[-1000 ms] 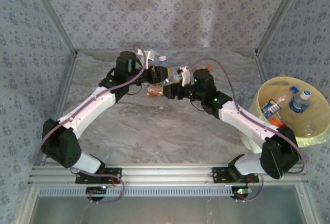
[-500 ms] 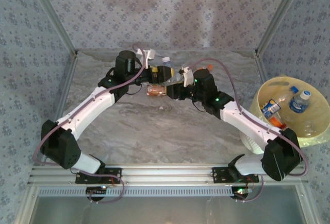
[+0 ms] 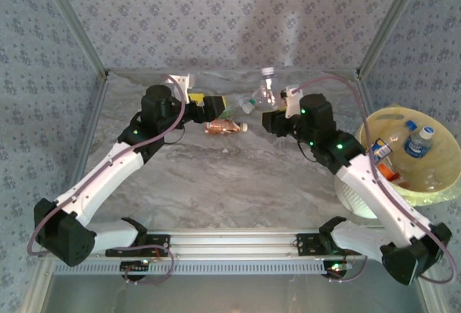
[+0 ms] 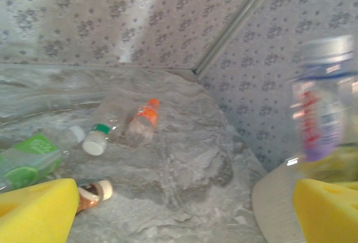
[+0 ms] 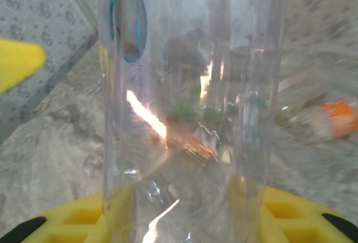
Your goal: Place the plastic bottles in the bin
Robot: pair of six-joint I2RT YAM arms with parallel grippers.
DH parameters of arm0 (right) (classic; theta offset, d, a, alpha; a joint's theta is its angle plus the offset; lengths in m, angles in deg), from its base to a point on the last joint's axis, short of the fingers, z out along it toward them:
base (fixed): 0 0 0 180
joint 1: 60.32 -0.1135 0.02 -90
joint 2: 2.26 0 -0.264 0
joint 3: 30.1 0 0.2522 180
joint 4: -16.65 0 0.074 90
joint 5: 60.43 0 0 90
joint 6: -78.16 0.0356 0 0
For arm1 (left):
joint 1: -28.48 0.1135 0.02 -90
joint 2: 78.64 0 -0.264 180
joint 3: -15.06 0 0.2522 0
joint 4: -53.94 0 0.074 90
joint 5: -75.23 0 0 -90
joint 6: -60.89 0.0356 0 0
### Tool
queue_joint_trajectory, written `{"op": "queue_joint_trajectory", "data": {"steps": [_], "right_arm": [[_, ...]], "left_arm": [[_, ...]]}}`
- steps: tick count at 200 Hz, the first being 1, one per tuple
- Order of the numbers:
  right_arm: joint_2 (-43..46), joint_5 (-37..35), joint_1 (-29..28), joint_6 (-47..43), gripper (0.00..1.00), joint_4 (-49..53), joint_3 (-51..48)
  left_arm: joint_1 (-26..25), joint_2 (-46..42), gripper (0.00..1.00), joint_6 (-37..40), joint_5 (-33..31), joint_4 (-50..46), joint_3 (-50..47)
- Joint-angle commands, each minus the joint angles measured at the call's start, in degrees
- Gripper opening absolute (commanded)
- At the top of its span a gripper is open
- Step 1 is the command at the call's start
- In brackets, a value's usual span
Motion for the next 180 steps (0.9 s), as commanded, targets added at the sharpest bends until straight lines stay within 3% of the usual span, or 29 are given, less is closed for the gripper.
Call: {"op": "queue_joint_trajectory", "data": {"steps": [1, 71, 86, 103, 132, 158, 180], "right_arm": [[4.11, -9.18, 0.92, -4.75, 0.45, 9.38, 4.93], [11.18, -27.32, 6.62, -8.73, 0.44, 30.71, 17.1], [11.48, -33.15, 9.77, -10.37, 0.45, 34.11, 18.95], [11.93, -34.73, 14.98, -11.09, 0.46, 36.64, 20.91], [12.5, -36.19, 23.41, -11.73, 0.46, 38.91, 21.95], [13.36, -42.47, 29.06, -12.6, 0.46, 36.8, 17.48], [13.62, -39.35, 34.78, -12.08, 0.47, 33.0, 13.86]], "left_arm": [[-0.13, -2.12, 0.98, 2.52, -5.57, 2.36, -1.69], [-0.16, 0.25, 0.98, 1.05, -8.98, 2.36, -1.7], [-0.16, 1.11, 0.98, 0.55, -8.59, 2.72, -1.41], [-0.14, 2.08, 0.98, 0.19, -7.99, 2.52, -0.66], [-0.15, 3.0, 0.98, -0.25, -7.78, 2.01, 0.24], [-0.14, 3.56, 0.98, -0.75, -8.13, 2.32, 0.34], [-0.08, 4.29, 0.98, -0.86, -7.71, 1.82, 0.97]]}}
